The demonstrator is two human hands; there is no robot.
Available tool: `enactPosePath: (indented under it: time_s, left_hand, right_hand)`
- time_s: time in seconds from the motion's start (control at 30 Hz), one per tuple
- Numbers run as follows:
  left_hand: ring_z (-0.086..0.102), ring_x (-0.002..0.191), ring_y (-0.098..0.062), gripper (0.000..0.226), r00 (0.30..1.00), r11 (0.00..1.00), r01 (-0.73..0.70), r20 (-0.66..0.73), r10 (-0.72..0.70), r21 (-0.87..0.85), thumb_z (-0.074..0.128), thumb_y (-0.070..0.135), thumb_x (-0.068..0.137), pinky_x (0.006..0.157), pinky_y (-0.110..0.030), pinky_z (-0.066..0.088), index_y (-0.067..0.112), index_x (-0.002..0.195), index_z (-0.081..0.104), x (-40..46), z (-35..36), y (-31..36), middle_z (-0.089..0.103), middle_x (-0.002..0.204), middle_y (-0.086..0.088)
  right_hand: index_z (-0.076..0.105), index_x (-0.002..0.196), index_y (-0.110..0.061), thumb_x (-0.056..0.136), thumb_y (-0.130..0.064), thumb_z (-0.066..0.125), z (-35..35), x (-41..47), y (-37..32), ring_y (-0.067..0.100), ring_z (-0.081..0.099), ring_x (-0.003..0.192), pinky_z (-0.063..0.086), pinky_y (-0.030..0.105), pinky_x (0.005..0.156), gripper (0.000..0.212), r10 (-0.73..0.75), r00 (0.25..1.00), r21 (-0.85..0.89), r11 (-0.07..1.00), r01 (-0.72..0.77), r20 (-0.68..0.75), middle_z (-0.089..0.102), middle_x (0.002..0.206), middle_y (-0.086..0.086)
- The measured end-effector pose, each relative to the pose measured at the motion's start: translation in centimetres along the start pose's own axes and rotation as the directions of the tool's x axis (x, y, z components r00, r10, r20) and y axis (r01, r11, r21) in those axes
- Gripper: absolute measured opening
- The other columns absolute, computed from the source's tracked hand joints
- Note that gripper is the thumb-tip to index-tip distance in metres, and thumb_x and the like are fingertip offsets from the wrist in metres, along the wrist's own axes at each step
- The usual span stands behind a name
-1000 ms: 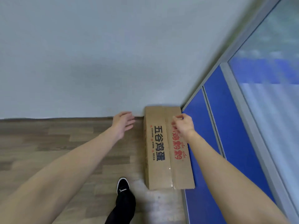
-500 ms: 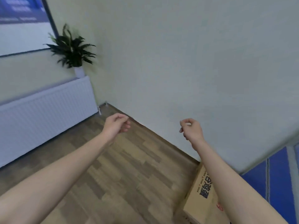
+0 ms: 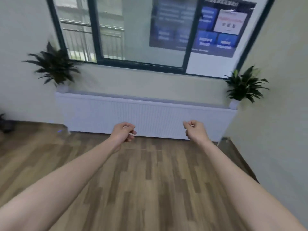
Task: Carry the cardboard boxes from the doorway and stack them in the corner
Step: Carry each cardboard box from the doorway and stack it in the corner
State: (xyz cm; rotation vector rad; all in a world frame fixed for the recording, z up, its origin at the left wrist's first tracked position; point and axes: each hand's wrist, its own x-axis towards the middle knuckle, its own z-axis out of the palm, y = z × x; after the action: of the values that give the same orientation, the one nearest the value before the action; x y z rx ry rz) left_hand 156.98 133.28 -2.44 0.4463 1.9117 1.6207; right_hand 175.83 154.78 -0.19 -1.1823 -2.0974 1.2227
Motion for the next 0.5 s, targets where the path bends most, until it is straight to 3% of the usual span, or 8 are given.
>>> enactPosePath:
  time_s: [0.03,0.07,0.17,0.27,0.33,0.5]
  left_hand:
    - [0.050,0.048,-0.016,0.022,0.988,0.997,0.036,-0.147,-0.045,-0.062,0.060,0.015,0.099,0.048,-0.025,0.040,0.011,0.077,0.057,0.8,-11.8,-1.3,0.062,0.070,-0.009]
    - [0.047,0.048,-0.017,0.028,0.974,0.998,0.020,-0.226,-0.032,-0.054,0.062,0.016,0.099,0.048,-0.025,0.038,0.011,0.072,0.054,1.5,-18.2,-2.3,0.058,0.064,-0.008]
    - [0.042,0.043,-0.016,0.037,0.967,0.998,0.063,-0.246,-0.065,-0.015,0.063,0.015,0.096,0.043,-0.024,0.035,0.014,0.063,0.047,1.3,-23.3,-3.3,0.049,0.049,-0.001]
    - [0.040,0.039,-0.015,0.032,0.885,0.992,0.074,-0.452,-0.111,-0.100,0.061,0.015,0.097,0.046,-0.024,0.033,0.013,0.066,0.051,0.0,-36.9,-4.6,0.050,0.049,-0.002]
    - [0.042,0.041,-0.016,0.020,0.833,0.990,0.078,-0.538,-0.131,-0.120,0.057,0.011,0.098,0.046,-0.024,0.033,0.011,0.078,0.058,-1.1,-43.9,-5.3,0.054,0.056,-0.005]
    - [0.045,0.048,-0.015,0.023,0.681,0.973,0.071,-0.702,-0.208,-0.220,0.060,0.015,0.099,0.048,-0.026,0.040,0.010,0.077,0.054,-2.7,-58.6,-7.7,0.056,0.063,-0.006]
  right_hand:
    - [0.049,0.065,-0.013,0.100,-0.028,0.058,11.5,0.1,-6.2,0.016,0.049,0.047,0.039,0.024,0.051,0.039,-0.081,0.989,-0.010,0.996,0.083,0.124,0.053,0.054,0.003]
    - [0.048,0.063,-0.012,0.100,-0.029,0.056,18.1,-0.4,-9.5,0.017,0.050,0.048,0.039,0.024,0.050,0.042,-0.055,0.976,-0.027,0.998,0.062,0.209,0.054,0.055,0.004]
    - [0.051,0.068,-0.012,0.099,-0.027,0.057,23.9,-0.5,-11.7,0.021,0.054,0.054,0.038,0.027,0.053,0.035,-0.043,0.961,-0.017,0.999,0.049,0.272,0.060,0.058,0.006]
    - [0.051,0.089,-0.022,0.097,-0.022,0.060,37.5,-2.3,-18.7,0.022,0.057,0.054,0.040,0.027,0.052,0.011,-0.106,0.906,0.001,0.993,0.116,0.410,0.065,0.062,0.006]
    - [0.054,0.093,-0.022,0.099,-0.026,0.060,44.1,-3.5,-23.0,0.022,0.057,0.053,0.041,0.027,0.051,0.009,-0.159,0.859,0.047,0.987,0.156,0.487,0.066,0.062,0.006]
    - [0.059,0.069,-0.009,0.102,-0.028,0.055,60.0,-5.1,-30.8,0.025,0.055,0.054,0.043,0.028,0.055,0.038,-0.216,0.765,0.049,0.971,0.235,0.607,0.061,0.058,0.008]
